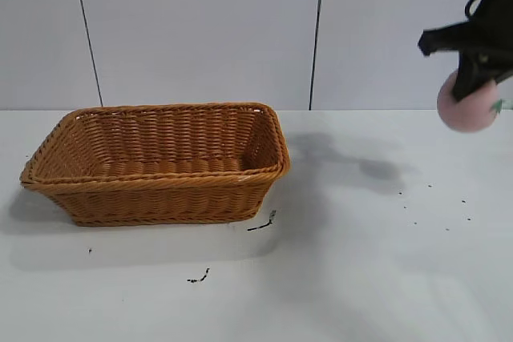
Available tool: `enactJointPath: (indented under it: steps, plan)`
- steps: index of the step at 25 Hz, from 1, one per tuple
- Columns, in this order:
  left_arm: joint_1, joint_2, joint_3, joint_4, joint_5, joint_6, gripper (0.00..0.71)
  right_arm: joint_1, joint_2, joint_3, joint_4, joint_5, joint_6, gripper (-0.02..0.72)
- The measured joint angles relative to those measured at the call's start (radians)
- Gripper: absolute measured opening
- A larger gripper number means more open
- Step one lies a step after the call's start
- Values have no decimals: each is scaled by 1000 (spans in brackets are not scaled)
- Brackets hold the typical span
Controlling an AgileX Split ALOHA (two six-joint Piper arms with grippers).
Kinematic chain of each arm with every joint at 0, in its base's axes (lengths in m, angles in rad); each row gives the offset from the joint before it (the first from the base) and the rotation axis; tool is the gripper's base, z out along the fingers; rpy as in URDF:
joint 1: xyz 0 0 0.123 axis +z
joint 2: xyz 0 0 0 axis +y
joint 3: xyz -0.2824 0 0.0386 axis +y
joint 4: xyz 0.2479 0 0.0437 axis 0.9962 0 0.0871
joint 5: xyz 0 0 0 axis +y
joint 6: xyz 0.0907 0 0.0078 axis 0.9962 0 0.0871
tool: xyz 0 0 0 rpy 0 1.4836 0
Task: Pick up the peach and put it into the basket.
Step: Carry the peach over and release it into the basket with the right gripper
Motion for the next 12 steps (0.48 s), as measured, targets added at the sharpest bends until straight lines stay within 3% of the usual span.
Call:
enactJointPath:
  steps: [5, 12]
  plan:
    - [0, 0, 0, 0, 0, 0, 693, 89, 53, -139, 43, 34, 1, -17]
    - [0, 0, 0, 0, 0, 0, 693, 361, 134, -234, 58, 25, 1, -17]
